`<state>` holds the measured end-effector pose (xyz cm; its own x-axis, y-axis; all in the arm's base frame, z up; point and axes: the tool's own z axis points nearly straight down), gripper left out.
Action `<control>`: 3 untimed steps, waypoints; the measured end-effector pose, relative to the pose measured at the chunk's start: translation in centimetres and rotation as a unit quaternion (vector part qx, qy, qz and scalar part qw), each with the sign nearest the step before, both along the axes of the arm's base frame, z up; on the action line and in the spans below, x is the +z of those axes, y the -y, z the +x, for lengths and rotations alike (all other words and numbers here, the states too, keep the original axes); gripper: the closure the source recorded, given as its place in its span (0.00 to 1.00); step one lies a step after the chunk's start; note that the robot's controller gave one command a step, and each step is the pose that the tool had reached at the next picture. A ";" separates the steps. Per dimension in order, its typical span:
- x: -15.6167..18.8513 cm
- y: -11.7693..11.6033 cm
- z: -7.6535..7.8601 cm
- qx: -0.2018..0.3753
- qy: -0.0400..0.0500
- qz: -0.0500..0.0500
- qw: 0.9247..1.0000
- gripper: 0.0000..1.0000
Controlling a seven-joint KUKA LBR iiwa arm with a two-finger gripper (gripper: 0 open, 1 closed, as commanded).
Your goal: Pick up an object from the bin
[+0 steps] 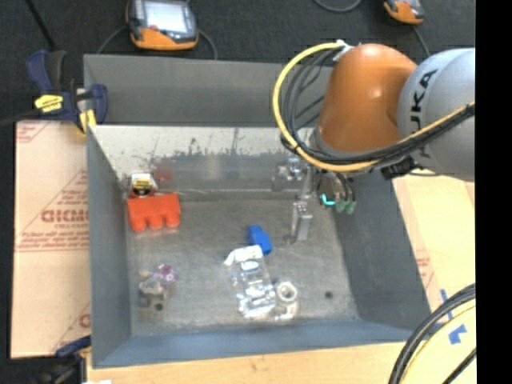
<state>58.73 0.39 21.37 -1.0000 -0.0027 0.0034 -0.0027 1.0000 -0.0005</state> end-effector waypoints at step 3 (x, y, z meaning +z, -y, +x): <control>-14.3 -3.0 -3.4 0.215 0.003 0.000 0.977 0.00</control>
Offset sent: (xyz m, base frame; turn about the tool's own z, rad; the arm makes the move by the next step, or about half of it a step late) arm 0.0039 0.0014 -0.1261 -0.1232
